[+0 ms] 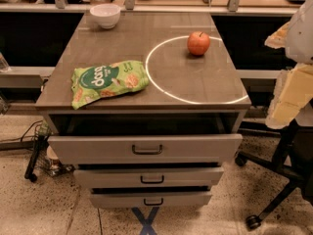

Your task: Open bottom drawer

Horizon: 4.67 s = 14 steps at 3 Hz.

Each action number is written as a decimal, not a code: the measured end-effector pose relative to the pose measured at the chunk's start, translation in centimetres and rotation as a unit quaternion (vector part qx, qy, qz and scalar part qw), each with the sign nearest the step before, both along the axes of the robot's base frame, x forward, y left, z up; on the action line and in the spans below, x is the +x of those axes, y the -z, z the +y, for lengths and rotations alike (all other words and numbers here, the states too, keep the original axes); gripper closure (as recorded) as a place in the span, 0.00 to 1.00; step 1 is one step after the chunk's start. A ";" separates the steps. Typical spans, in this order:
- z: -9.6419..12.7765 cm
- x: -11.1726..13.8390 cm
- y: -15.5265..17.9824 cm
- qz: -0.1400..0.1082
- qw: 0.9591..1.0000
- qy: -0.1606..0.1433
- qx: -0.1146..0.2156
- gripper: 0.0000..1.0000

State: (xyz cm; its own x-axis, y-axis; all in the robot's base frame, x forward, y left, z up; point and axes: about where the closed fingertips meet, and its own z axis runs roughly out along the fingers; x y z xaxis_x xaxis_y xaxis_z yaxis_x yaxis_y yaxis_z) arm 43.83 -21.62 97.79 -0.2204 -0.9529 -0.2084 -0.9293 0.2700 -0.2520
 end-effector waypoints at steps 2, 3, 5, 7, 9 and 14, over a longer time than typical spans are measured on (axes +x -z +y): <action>-1.2 -0.7 1.3 -0.002 1.000 -0.009 -0.005 0.00; -2.9 -1.9 3.7 -0.001 1.000 -0.023 -0.006 0.00; -5.9 -3.2 15.0 0.041 0.997 -0.056 0.022 0.00; -7.3 -3.0 21.9 0.078 0.995 -0.056 0.039 0.00; -7.6 -4.4 29.8 0.059 0.994 -0.068 0.060 0.00; -8.1 -4.2 48.7 0.059 0.994 -0.082 0.034 0.00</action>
Offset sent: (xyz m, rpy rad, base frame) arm -0.0181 -0.0314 -0.0390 -0.0261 0.0173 0.0457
